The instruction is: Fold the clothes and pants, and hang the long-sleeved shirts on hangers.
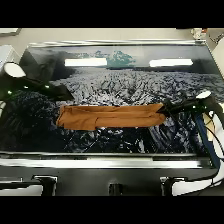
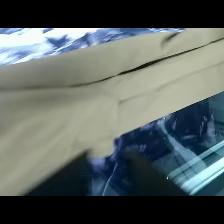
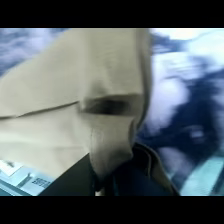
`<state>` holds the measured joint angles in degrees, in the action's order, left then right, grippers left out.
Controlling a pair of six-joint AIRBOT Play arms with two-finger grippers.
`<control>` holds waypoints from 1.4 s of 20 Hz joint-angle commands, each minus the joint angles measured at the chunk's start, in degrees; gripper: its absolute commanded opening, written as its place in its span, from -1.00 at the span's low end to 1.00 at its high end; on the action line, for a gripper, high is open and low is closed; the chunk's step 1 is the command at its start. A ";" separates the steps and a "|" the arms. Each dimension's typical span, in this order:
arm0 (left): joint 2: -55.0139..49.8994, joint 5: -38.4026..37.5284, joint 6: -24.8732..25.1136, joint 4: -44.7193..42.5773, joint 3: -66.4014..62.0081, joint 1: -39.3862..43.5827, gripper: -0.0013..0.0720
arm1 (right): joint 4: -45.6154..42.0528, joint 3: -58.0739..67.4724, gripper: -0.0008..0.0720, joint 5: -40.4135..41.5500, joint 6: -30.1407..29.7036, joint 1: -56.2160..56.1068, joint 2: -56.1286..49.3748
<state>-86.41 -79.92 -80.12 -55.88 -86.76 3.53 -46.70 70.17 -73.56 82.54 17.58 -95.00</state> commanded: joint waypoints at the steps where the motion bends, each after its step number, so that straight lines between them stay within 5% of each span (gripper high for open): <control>1: -0.17 16.28 -0.35 0.17 6.47 8.50 -0.73 | 2.82 -0.02 -0.86 -1.84 -1.36 -0.28 7.45; 3: -1.81 26.03 -3.74 1.60 11.43 14.38 -0.86 | 3.82 -0.02 -0.86 -4.74 -1.03 -0.31 12.41; 6: -7.87 30.14 -5.29 10.38 13.75 20.96 -0.89 | 5.92 -0.02 -0.86 -7.45 0.94 -0.31 20.96; 13: -21.92 50.99 -5.18 46.95 10.56 37.11 -0.90 | 9.20 -0.02 -0.85 -10.19 4.92 -3.69 34.64; 19: -32.26 52.35 -5.25 56.68 -6.21 46.88 -0.90 | 10.99 -0.02 -0.85 -8.02 9.79 -5.70 41.27; 23: -34.88 50.25 -1.57 56.54 -11.69 46.75 -0.90 | 7.61 -0.02 -0.85 -6.08 11.43 -5.70 39.10; 28: -29.16 25.38 -4.46 23.50 -11.69 31.58 -0.91 | 11.65 -0.02 -0.85 0.44 5.05 -12.15 28.35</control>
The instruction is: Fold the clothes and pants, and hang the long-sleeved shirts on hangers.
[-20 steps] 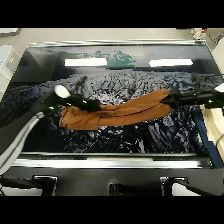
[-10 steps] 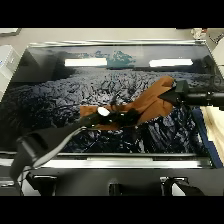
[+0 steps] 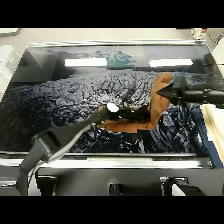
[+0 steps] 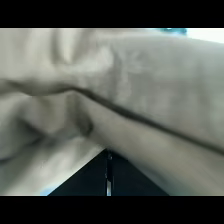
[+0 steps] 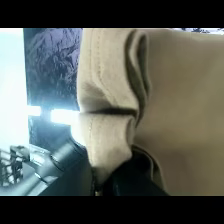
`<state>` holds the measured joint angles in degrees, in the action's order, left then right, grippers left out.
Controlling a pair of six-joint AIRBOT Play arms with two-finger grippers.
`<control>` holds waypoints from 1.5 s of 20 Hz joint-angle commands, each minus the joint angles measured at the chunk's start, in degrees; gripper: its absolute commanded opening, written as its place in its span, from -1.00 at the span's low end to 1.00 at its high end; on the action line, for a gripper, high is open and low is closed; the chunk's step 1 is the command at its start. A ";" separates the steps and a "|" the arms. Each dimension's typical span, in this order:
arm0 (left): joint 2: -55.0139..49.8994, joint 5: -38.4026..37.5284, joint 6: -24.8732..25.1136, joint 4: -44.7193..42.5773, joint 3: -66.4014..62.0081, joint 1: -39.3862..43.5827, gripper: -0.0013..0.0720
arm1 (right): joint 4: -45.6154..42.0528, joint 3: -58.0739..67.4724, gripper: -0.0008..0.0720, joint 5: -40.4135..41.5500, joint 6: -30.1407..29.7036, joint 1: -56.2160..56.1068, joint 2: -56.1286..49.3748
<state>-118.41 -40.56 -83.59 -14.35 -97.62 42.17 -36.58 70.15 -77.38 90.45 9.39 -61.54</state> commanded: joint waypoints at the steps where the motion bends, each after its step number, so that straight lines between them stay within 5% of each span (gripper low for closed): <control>1: 5.86 -18.97 -1.77 -25.24 -0.83 -11.17 -0.91 | 1.75 0.00 -0.85 6.21 -2.99 -6.78 -7.52; 5: 19.91 -30.38 -1.97 -41.77 -0.83 -27.63 -0.90 | 5.11 0.00 -0.85 16.04 -4.28 -19.32 -18.38; 9: 32.70 -35.21 -1.70 -42.51 -0.83 -40.06 -0.90 | 9.14 0.00 -0.82 22.18 -4.13 -29.38 -31.08; 11: 37.79 -35.12 -1.68 -42.51 -0.83 -42.91 -0.90 | 14.03 0.00 0.43 23.96 -4.63 -32.30 -36.28; 12: 39.71 -35.12 -1.66 -42.62 -0.83 -43.67 -0.90 | 16.96 0.00 0.68 23.71 -6.34 -32.50 -37.64; 17: 44.33 -37.44 -0.39 -44.37 -0.79 -43.89 -0.90 | 13.05 0.00 0.72 16.22 -9.29 -17.53 -31.41; 22: 44.39 -38.80 -0.44 -44.35 -0.79 -43.87 -0.90 | -15.82 -2.05 0.72 1.01 -2.75 4.92 -25.77; 30: 44.39 -39.93 -3.93 -44.15 -0.79 -43.87 -0.90 | 6.73 -18.08 0.74 8.83 -23.65 7.91 -31.58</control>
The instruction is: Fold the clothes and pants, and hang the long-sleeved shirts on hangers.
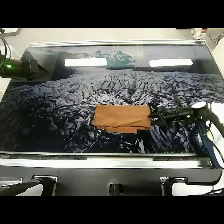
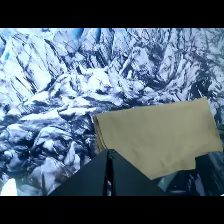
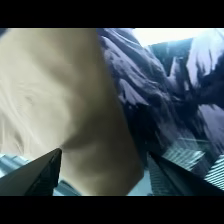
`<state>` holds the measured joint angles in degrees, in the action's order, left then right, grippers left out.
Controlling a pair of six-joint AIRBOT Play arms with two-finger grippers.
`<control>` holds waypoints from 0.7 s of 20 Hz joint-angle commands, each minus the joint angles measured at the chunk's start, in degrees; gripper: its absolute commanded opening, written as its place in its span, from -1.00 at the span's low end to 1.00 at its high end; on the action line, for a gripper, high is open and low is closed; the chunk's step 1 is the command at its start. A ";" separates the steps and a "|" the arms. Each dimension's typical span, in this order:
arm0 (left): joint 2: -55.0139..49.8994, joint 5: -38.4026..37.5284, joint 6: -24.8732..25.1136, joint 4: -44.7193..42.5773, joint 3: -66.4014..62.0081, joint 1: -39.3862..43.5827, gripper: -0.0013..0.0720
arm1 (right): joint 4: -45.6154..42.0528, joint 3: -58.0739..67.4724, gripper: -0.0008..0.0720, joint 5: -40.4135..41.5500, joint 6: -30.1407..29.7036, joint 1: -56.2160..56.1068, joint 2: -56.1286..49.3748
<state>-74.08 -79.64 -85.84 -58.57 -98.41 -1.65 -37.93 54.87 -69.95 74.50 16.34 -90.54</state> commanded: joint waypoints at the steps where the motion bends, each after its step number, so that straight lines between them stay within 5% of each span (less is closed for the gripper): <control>1: 0.07 -0.96 -1.84 0.07 0.00 -0.04 -0.90 | 10.36 -2.80 0.73 1.86 -9.07 0.96 -3.50; 4: 0.00 -0.92 -2.29 0.02 0.00 0.57 -0.90 | 11.76 -2.80 0.61 3.54 -9.55 0.72 -5.33; 6: 0.00 -0.92 -2.95 0.02 0.00 1.42 -0.90 | 12.00 -2.80 0.25 4.98 -9.20 -0.33 -5.84; 7: 0.00 -0.90 -2.95 0.02 0.00 2.01 -0.90 | 12.59 -2.64 -0.06 5.40 -9.49 -0.74 -5.81; 8: 0.00 -0.94 -2.95 0.02 0.00 2.43 -0.90 | 13.57 -2.32 -0.70 4.72 -9.97 -0.96 -5.81; 9: 0.00 -0.94 -2.93 0.00 0.00 3.02 -0.90 | 15.23 -1.38 -0.85 2.73 -10.56 -0.85 -5.77; 14: 0.00 -0.90 -2.64 0.02 0.00 4.31 -0.90 | 13.81 15.91 -0.86 -7.30 -4.83 4.61 -1.25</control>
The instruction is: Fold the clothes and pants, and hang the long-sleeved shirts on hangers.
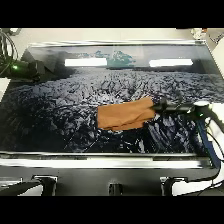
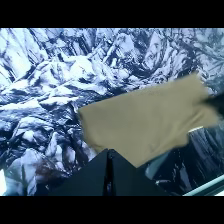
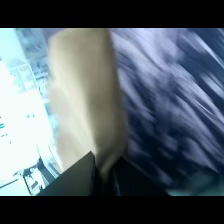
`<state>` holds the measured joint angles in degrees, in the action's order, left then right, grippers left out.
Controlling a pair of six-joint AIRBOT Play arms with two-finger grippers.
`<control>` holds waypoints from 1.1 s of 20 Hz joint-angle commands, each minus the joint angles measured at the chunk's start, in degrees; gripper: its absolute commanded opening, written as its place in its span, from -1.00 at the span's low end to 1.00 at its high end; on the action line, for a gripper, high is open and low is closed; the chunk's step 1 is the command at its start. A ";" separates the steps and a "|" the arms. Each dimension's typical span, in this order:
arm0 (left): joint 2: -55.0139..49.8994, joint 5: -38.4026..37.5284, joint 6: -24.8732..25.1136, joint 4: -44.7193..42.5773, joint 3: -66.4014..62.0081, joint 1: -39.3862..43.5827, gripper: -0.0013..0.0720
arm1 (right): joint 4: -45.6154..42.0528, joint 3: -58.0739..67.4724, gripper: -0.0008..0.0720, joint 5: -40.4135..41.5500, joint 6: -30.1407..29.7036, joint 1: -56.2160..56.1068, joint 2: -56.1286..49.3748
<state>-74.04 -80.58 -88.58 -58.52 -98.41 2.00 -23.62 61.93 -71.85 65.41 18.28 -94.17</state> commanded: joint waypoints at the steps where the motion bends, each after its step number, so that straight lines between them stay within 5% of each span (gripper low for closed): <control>1: -0.04 0.02 0.48 -0.02 0.00 0.66 -0.90 | -3.54 14.14 -0.86 -6.80 7.82 4.50 3.80; 8: -0.04 0.02 6.14 -0.04 0.02 0.63 -0.90 | -25.86 44.78 -0.86 -19.34 26.77 20.57 6.86; 22: -0.04 -0.24 8.94 0.00 0.02 1.53 -0.90 | -29.31 53.66 -0.86 -22.64 46.01 50.51 11.15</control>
<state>-74.04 -80.66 -80.05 -58.52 -98.41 3.09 -50.57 115.39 -93.30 107.31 65.17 -83.59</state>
